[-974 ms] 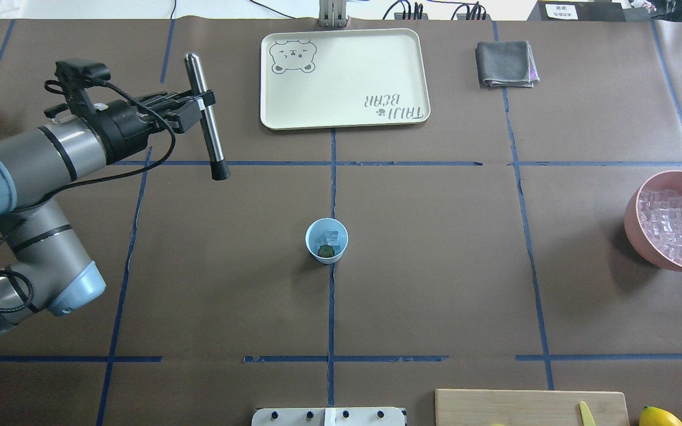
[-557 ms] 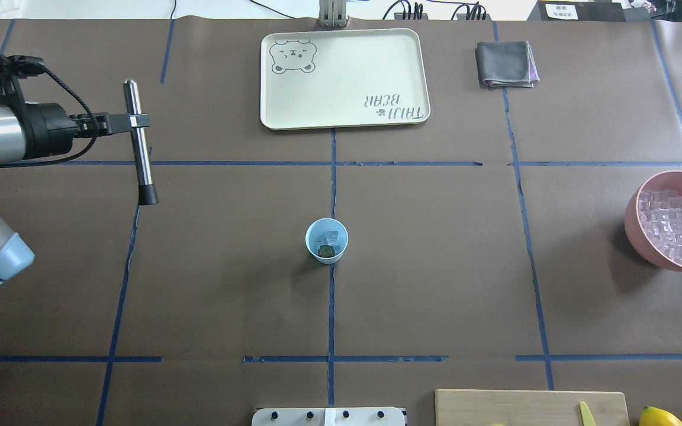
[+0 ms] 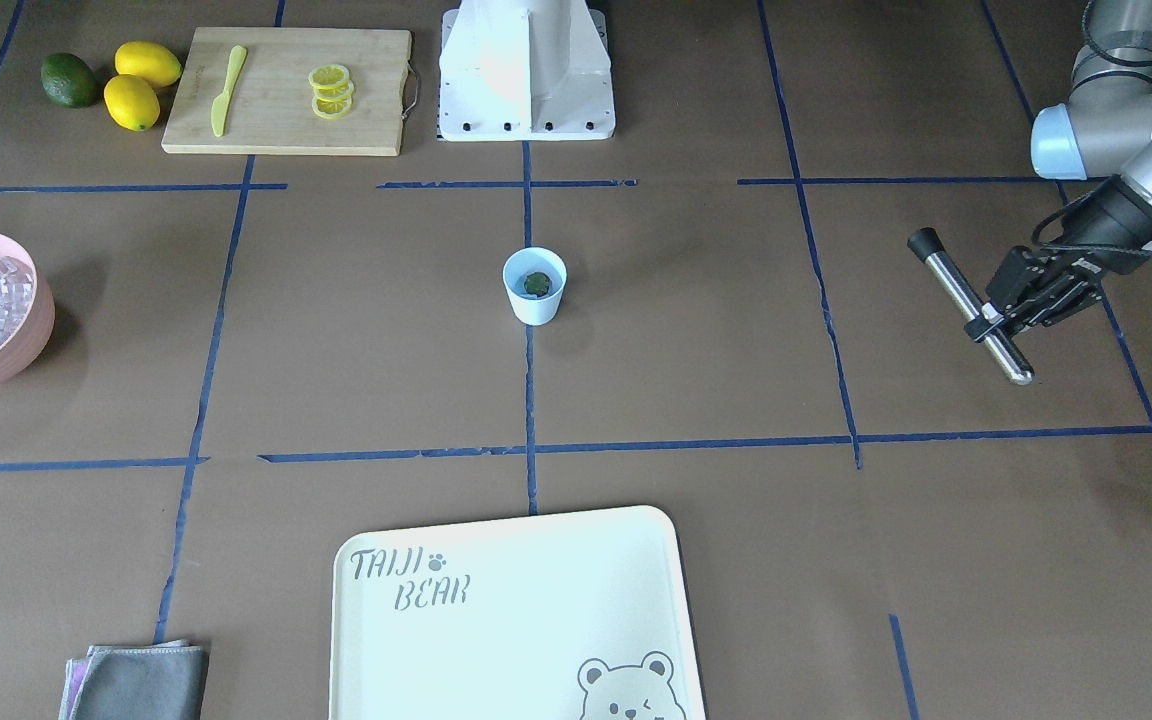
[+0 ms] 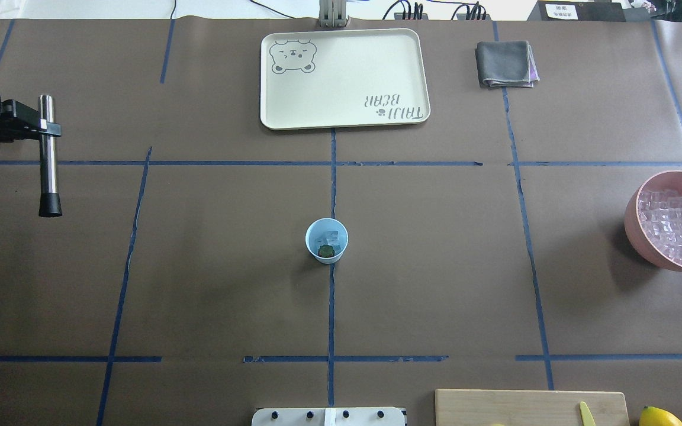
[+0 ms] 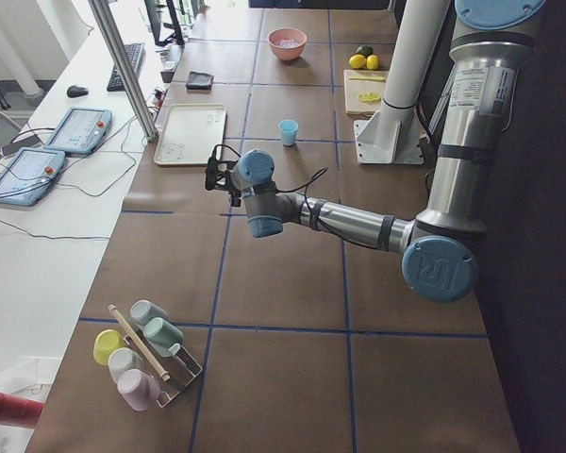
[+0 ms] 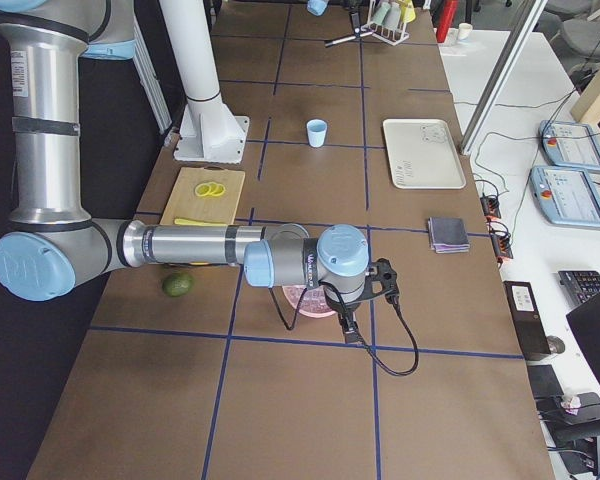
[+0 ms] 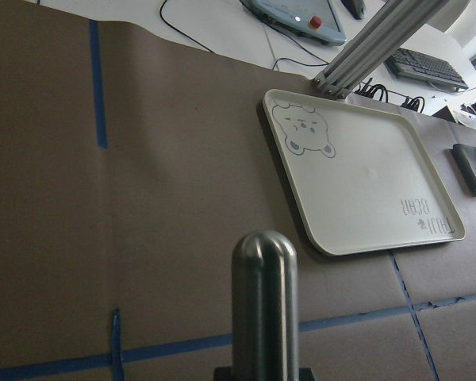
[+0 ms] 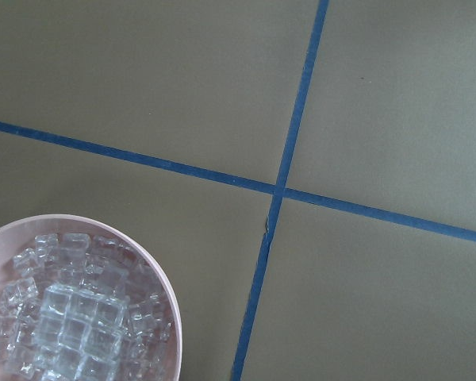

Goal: Mash ice and strawberries in cup
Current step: 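Lower the muddler onto the table and open the left gripper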

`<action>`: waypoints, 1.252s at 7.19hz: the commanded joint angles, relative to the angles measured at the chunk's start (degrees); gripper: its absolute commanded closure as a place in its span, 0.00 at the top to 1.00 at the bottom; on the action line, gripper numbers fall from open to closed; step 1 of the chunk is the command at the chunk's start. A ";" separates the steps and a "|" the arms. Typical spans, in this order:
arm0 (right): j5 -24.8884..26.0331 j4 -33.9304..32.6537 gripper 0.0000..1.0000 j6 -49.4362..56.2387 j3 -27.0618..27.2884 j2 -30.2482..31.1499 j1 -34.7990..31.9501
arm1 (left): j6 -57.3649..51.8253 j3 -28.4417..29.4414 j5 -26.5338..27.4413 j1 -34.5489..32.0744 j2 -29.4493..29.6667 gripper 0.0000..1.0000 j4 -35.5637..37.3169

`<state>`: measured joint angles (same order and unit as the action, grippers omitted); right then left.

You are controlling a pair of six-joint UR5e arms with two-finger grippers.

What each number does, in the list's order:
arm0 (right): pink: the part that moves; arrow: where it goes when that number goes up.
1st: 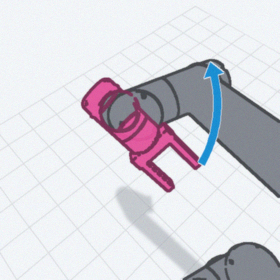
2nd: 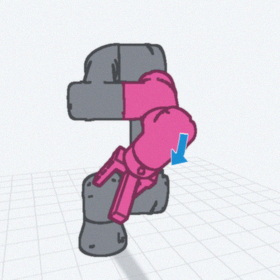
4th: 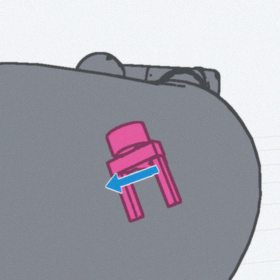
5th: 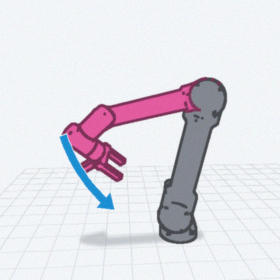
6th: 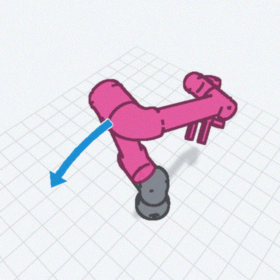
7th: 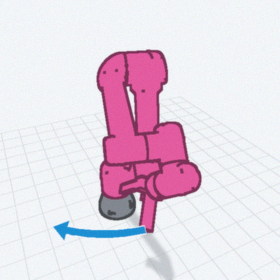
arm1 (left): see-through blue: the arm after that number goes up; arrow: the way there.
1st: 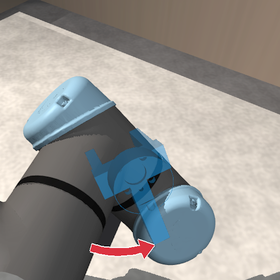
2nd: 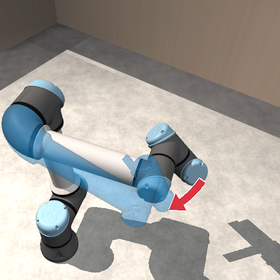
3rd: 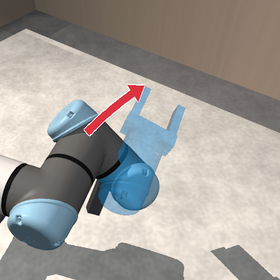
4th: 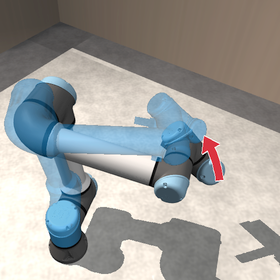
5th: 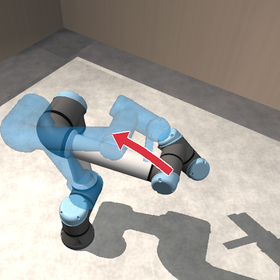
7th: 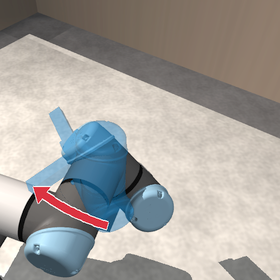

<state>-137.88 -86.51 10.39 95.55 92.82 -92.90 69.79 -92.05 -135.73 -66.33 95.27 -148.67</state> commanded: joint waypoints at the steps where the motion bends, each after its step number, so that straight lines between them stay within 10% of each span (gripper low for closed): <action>1: 0.06 0.29 0.99 0.07 -0.01 0.00 0.00 | -2.88 1.95 -2.35 -1.44 -2.36 0.00 2.77; 9: 0.06 0.56 0.99 -0.63 0.17 -0.44 0.00 | -35.34 8.11 8.64 0.92 -8.70 0.00 22.19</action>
<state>-137.81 -85.96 9.90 95.78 92.56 -92.90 34.99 -84.81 -128.61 -66.41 86.55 -127.18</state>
